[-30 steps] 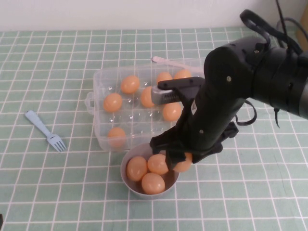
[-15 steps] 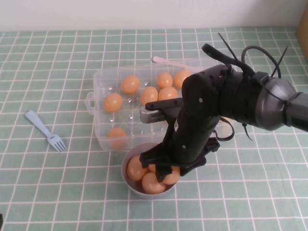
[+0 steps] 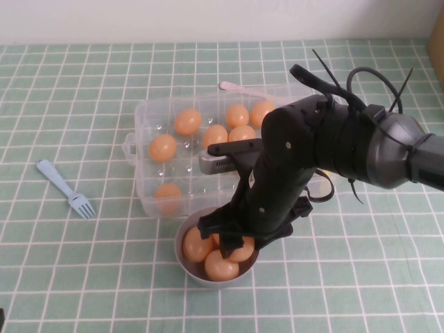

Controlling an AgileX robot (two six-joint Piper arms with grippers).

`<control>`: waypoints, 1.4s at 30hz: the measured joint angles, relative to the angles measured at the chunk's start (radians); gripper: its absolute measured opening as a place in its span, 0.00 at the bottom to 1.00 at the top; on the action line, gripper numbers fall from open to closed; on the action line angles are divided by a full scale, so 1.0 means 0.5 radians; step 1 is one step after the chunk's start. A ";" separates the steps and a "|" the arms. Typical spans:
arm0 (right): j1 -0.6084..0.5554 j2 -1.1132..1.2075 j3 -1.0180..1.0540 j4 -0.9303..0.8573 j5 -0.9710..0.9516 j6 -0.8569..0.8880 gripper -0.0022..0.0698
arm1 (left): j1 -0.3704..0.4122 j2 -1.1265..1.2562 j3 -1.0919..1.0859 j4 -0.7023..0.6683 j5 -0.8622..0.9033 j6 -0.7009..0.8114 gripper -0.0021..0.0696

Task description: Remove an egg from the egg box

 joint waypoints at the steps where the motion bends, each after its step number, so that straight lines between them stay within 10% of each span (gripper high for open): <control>1: 0.000 0.000 0.000 0.000 0.000 0.000 0.55 | 0.000 0.000 0.000 0.000 0.000 0.000 0.02; 22: 0.000 -0.215 0.000 0.049 0.180 0.000 0.64 | 0.000 0.000 0.000 0.000 0.000 0.000 0.02; 32: 0.019 -0.818 0.315 -0.006 0.246 -0.376 0.10 | 0.000 0.000 0.000 0.000 0.000 0.000 0.02; 42: 0.019 -1.217 0.588 -0.031 0.442 -0.562 0.01 | 0.000 0.000 0.000 0.000 0.000 0.000 0.02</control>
